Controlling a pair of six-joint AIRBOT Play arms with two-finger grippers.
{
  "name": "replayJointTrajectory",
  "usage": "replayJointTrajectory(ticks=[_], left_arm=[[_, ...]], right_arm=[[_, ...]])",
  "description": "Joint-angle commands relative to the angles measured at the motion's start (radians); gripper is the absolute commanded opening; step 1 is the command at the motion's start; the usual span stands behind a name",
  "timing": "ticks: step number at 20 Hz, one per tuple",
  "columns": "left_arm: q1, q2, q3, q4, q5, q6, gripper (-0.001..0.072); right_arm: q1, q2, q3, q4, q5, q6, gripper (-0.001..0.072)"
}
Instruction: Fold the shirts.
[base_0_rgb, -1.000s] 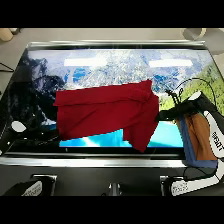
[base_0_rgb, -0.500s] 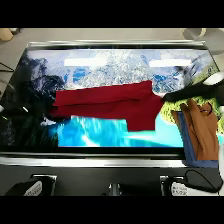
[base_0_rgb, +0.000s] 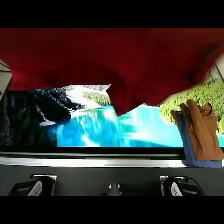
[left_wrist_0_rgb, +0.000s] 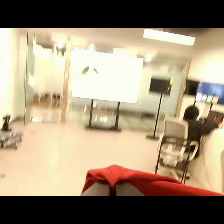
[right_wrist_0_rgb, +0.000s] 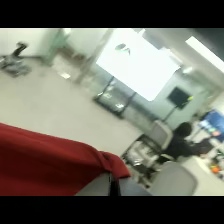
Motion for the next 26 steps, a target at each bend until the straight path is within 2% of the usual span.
replayJointTrajectory(ticks=[1,4,7,10,12,13,16,19,22,26], left_arm=[[0.001,0.028,0.063,0.021,0.004,-0.023,0.0027],[0.001,-0.023,0.061,0.041,-0.069,-0.019,0.0027],[0.001,-0.139,0.06,0.055,-0.243,-0.007,0.0028],[-0.004,-0.33,0.014,0.054,-0.401,-0.006,0.0028],[-0.023,-0.453,-0.093,0.055,-0.411,0.031,0.0028],[-0.033,-0.513,-0.157,0.055,-0.41,0.04,0.0028],[-0.058,-0.711,-0.349,0.055,-0.339,0.058,0.0028],[-0.064,-0.913,-0.352,0.055,-0.286,0.06,0.0028],[-0.066,-1.028,-0.278,0.049,-0.195,0.059,0.0028],[-0.076,-1.065,-0.206,-0.033,0.045,0.059,0.0028]], right_arm=[[0.0,0.071,0.027,-0.114,-0.037,0.074,0.0015],[0.0,0.033,0.027,-0.117,0.017,0.106,0.0015],[0.0,-0.062,0.026,-0.116,0.184,0.147,0.0015],[0.0,-0.277,0.026,-0.115,0.434,0.148,0.0015],[0.009,-0.464,0.017,-0.107,0.579,0.18,0.0015],[0.031,-0.556,-0.009,-0.109,0.585,0.213,0.0014],[0.141,-0.838,-0.052,-0.114,0.517,0.241,0.0014],[0.197,-1.017,-0.051,-0.105,0.328,0.295,0.0015],[0.2,-1.088,-0.051,-0.085,0.152,0.3,0.0016],[0.2,-1.093,-0.04,-0.124,-0.113,0.3,0.0016]])
